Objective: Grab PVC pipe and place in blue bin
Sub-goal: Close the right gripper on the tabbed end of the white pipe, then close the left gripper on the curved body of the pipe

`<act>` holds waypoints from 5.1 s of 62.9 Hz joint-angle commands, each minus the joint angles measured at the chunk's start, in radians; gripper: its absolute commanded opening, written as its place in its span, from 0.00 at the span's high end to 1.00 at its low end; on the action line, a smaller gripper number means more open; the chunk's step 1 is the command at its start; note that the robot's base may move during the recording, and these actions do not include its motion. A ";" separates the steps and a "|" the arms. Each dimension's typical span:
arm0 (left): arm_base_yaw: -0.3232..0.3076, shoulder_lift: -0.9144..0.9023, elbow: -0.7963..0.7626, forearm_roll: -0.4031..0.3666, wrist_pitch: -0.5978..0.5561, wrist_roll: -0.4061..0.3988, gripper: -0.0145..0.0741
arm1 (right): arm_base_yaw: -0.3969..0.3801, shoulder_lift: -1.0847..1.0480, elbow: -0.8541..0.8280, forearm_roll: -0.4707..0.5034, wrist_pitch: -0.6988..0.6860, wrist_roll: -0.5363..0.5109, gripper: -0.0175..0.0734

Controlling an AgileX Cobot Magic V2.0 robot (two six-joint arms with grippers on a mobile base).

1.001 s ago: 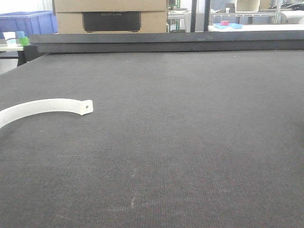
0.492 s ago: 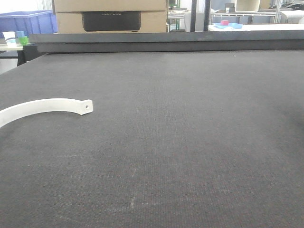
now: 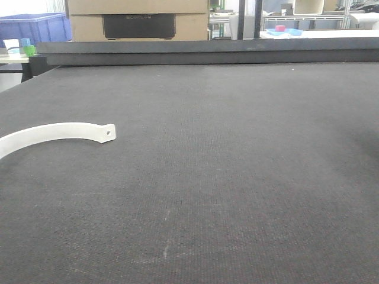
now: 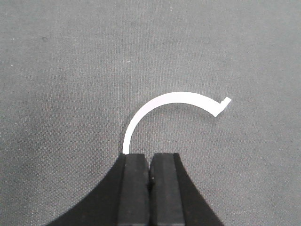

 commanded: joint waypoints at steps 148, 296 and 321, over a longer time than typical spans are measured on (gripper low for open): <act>-0.002 0.001 -0.006 -0.007 0.005 0.000 0.96 | 0.081 0.321 -0.131 -0.099 0.081 0.377 0.60; 0.020 0.683 -0.266 0.049 0.214 -0.037 0.47 | 0.142 0.027 -0.201 -0.116 0.119 0.164 0.99; 0.020 0.683 -0.192 0.043 0.205 -0.005 0.47 | 0.142 0.027 -0.201 -0.116 0.104 0.164 0.99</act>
